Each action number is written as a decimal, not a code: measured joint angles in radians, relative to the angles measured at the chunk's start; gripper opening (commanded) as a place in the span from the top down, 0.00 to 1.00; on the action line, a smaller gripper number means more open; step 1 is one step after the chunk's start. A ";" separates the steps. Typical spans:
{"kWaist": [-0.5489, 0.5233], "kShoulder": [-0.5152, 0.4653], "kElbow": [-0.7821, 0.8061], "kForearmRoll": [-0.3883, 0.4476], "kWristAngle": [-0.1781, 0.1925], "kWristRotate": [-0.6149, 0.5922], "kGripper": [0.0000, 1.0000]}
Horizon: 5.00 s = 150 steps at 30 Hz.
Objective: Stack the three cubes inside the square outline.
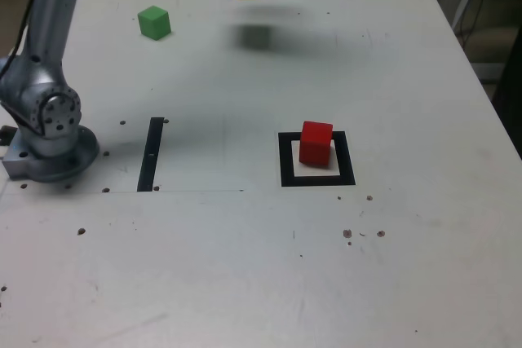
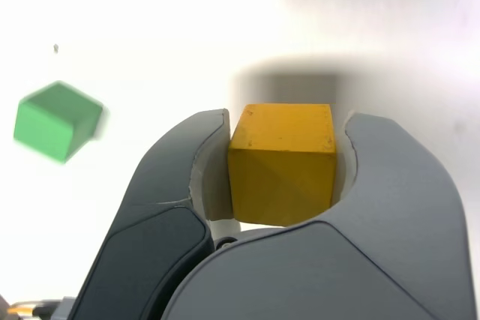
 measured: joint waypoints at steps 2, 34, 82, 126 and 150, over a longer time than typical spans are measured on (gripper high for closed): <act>-0.032 -0.046 0.045 -0.007 0.011 -0.022 0.76; -0.782 -0.296 0.343 0.004 -0.065 -0.667 0.76; -0.934 -0.051 0.196 -0.009 -0.009 -0.764 0.61; -0.933 -0.028 0.205 0.012 0.014 -0.745 0.01; -0.416 -0.304 0.288 0.025 0.099 -0.451 0.01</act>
